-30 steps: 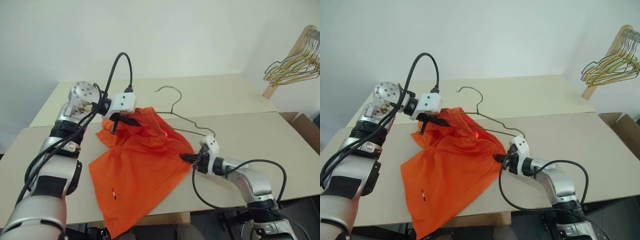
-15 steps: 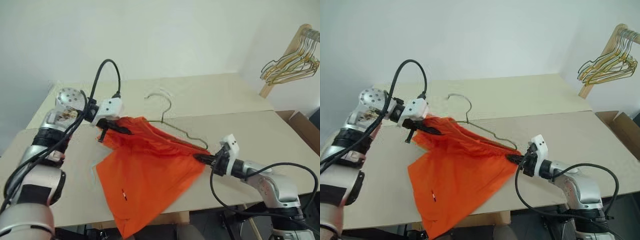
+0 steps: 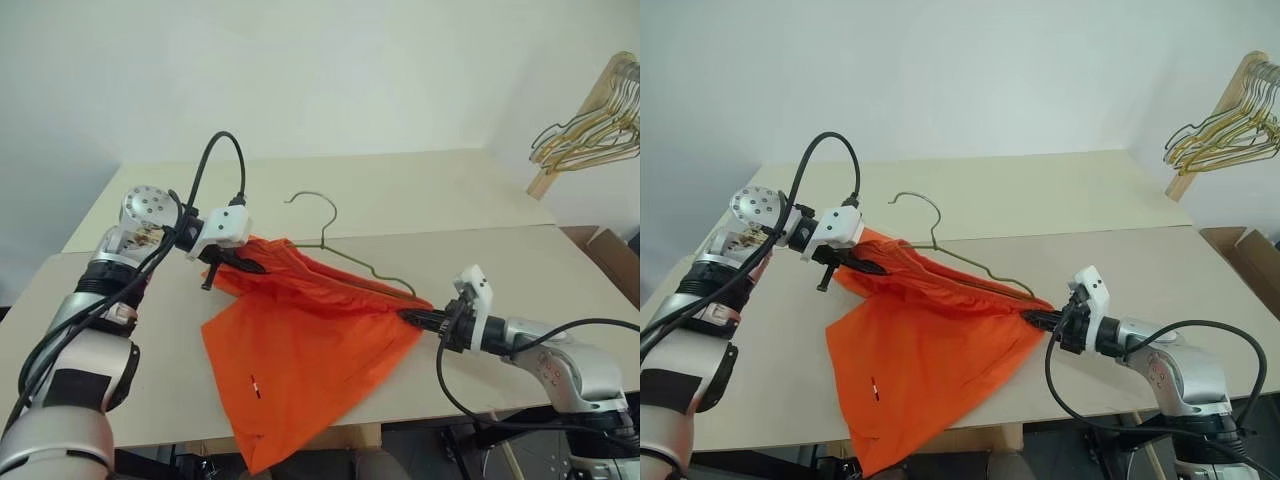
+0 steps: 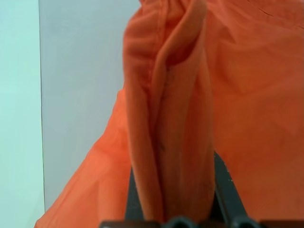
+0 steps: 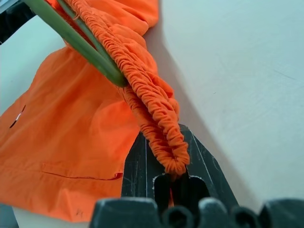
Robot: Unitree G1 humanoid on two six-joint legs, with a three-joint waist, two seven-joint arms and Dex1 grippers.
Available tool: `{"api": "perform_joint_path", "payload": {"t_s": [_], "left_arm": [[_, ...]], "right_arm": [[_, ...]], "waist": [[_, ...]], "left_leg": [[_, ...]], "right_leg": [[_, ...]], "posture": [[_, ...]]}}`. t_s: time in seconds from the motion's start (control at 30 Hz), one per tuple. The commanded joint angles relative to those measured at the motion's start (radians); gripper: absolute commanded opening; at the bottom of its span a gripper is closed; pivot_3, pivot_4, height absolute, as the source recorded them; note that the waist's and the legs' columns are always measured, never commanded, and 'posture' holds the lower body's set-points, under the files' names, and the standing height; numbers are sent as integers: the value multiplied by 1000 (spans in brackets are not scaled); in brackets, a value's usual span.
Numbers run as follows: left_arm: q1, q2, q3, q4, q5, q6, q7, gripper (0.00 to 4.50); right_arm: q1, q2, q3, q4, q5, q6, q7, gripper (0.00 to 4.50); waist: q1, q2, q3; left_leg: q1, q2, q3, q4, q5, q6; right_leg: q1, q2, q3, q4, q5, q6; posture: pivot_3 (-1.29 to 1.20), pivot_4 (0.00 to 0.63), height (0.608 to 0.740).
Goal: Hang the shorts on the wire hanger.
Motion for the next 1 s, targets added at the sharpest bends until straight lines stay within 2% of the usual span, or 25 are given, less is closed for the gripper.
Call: {"api": "perform_joint_path", "payload": {"t_s": [0.03, 0.3, 0.57, 0.6, 0.73, 0.9, 0.97, 1.0], "left_arm": [[-26, 32, 56, 23, 30, 4, 14, 0], [-5, 53, -7, 94, 215, -185, 96, 0], [-18, -1, 17, 104, 194, -171, 82, 0], [-18, -9, 21, 100, 189, -163, 80, 0], [-23, -45, 32, 88, 180, -136, 90, 0], [-33, -69, 44, 102, 190, -135, 108, 0], [-38, -75, 49, 106, 188, -131, 113, 0], [-39, -77, 51, 106, 187, -128, 113, 0]], "right_arm": [[14, -39, -55, -3, -1, -8, 2, 46], [13, -62, -71, -5, 8, -21, 21, 46], [-13, -72, -71, -64, 8, -51, 29, 46], [-18, -74, -69, -70, 10, -52, 27, 615], [-30, -92, -58, -98, 20, -54, 41, 1867], [-19, -112, -63, -111, 9, -58, 52, 3773], [-17, -117, -62, -110, 4, -61, 54, 4417], [-15, -122, -60, -113, -1, -65, 55, 4467]], "waist": [[2, 0, 0], [3, 0, 0], [3, 0, 0], [3, 0, 0], [4, 0, 0], [3, 0, 0], [1, 0, 0], [1, 0, 0]], "left_leg": [[0, 0, 0, 0, 0, 0], [0, 0, 0, 0, 0, 0], [0, 0, 0, 0, 0, 0], [0, 0, 0, 0, 0, 0], [0, 0, 0, 0, 0, 0], [0, 0, 0, 0, 0, 0], [0, 0, 0, 0, 0, 0], [0, 0, 0, 0, 0, 0]], "right_leg": [[0, 0, 0, 0, 0, 0], [0, 0, 0, 0, 0, 0], [0, 0, 0, 0, 0, 0], [0, 0, 0, 0, 0, 0], [0, 0, 0, 0, 0, 0], [0, 0, 0, 0, 0, 0], [0, 0, 0, 0, 0, 0], [0, 0, 0, 0, 0, 0]], "posture": [[-115, 0, 740], [-120, 0, 740], [-125, 0, 740], [-125, 0, 740], [-133, 0, 740], [-139, 0, 740], [-139, 0, 740], [-139, 0, 740]]}}
